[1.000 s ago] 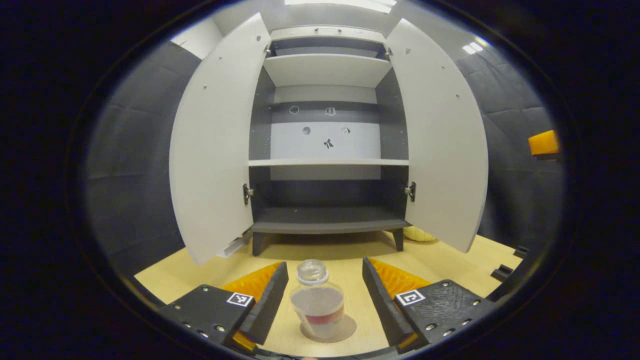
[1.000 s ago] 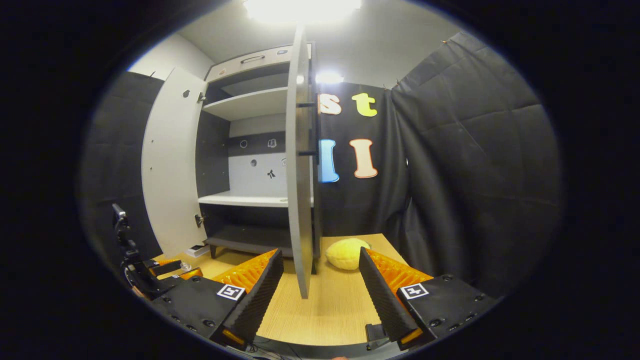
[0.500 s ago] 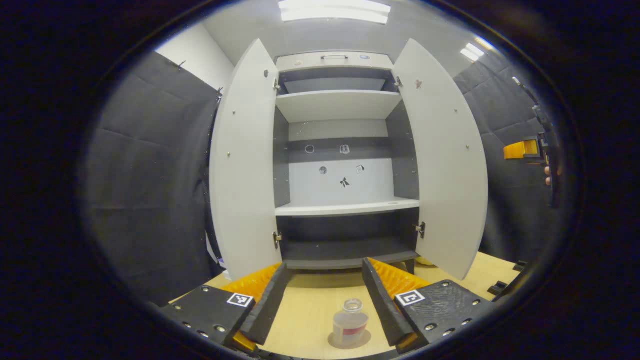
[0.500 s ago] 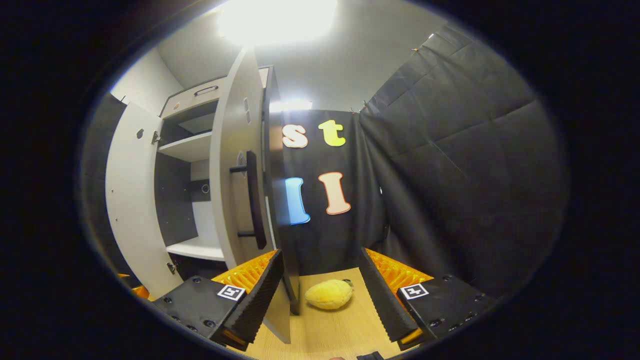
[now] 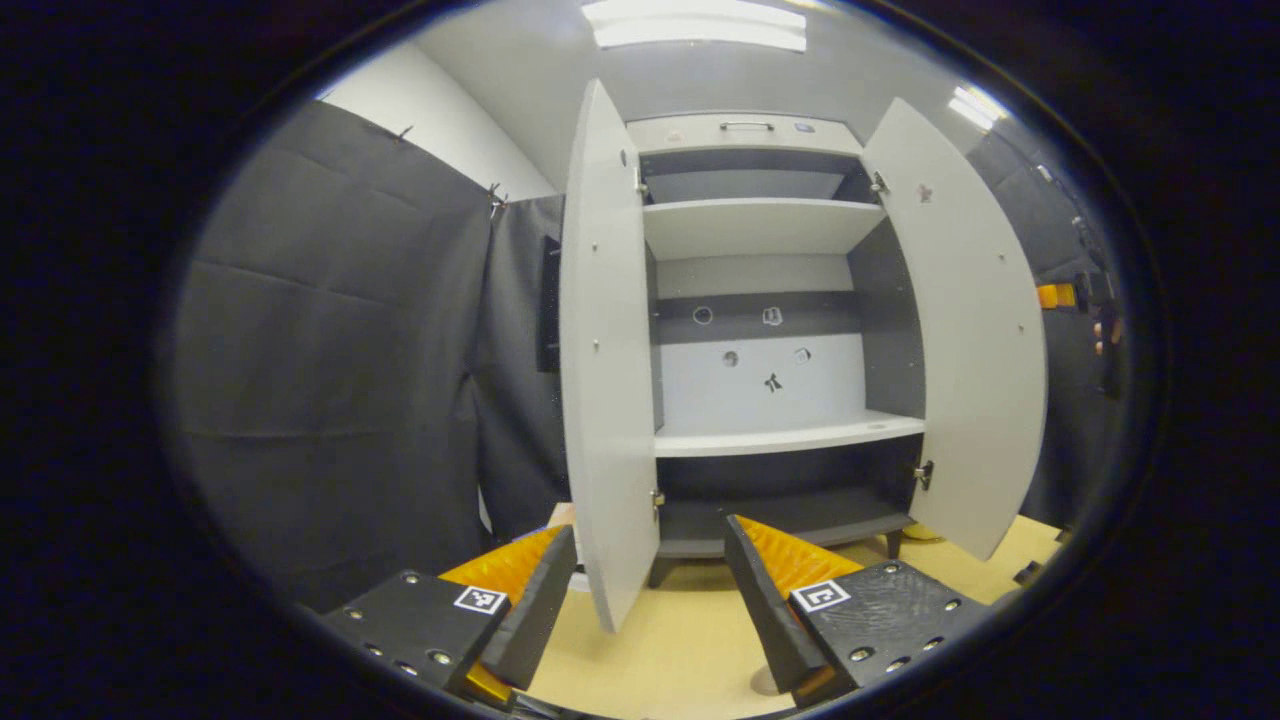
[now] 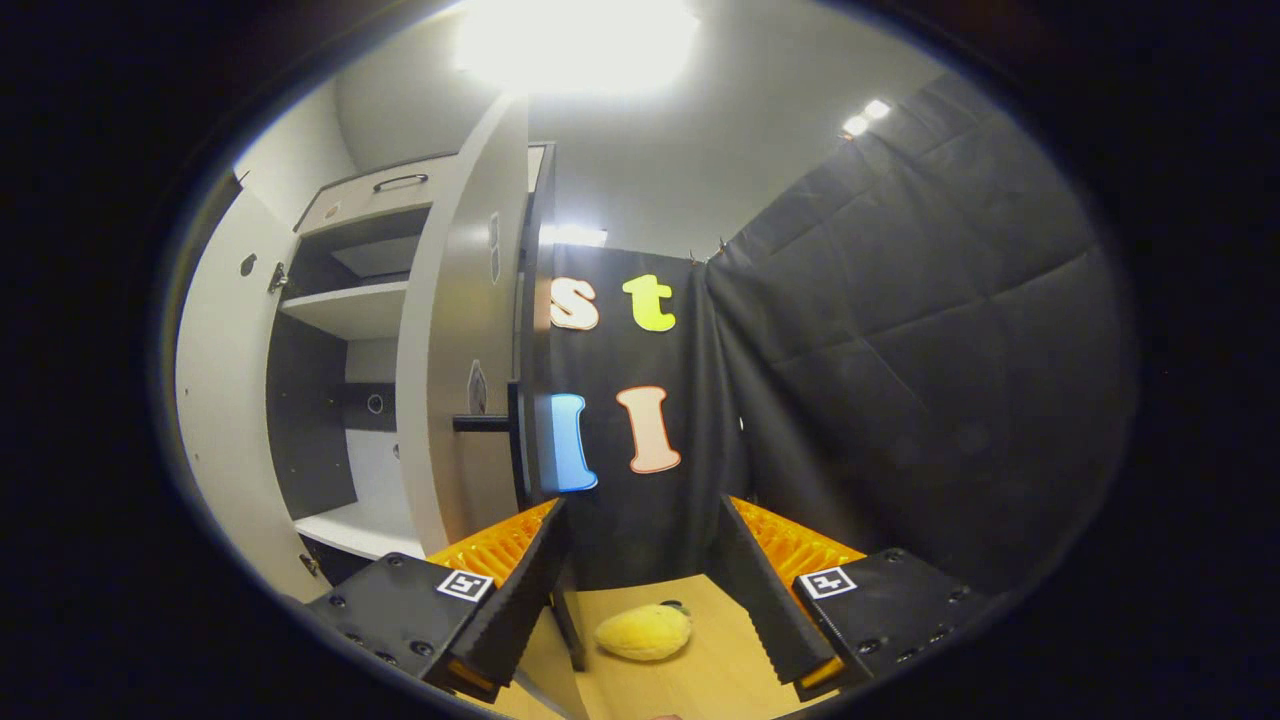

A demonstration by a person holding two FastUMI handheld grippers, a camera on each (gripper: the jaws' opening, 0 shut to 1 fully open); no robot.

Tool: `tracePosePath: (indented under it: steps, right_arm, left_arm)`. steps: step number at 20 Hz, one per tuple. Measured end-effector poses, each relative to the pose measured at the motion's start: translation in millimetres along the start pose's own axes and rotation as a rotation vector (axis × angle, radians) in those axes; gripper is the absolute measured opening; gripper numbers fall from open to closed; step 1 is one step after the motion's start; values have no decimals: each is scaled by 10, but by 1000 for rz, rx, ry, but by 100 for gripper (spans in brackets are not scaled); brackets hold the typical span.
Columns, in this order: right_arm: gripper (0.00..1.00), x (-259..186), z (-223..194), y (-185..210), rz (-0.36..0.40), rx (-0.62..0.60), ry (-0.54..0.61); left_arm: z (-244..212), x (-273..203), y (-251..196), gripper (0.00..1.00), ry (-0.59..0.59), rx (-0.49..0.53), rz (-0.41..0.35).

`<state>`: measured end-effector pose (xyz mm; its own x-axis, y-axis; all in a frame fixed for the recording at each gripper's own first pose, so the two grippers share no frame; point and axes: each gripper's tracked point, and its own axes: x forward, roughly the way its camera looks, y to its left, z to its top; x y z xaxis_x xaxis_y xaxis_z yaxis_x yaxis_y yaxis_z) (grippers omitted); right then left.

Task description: Grasp the bottle in the cabinet with the left hand and place it on the coaster, then close the right door with the right hand and the left door with the left hand.

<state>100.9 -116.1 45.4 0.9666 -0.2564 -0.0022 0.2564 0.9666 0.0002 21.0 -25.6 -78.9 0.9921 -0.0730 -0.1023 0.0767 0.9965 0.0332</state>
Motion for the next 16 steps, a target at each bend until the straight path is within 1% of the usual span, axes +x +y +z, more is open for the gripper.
tracePosePath:
  steps: [6,13,16]
  right_arm:
    - [95,-115,-10,224,-10,33,20]
    - [95,-251,-2,775,38,39,13]
    - [95,-271,-12,1007,62,32,11]
  left_arm:
    - [80,178,470,87,-17,-25,15]
    - [38,249,819,87,-23,-25,14]
    - [-10,245,945,87,-17,-9,19]
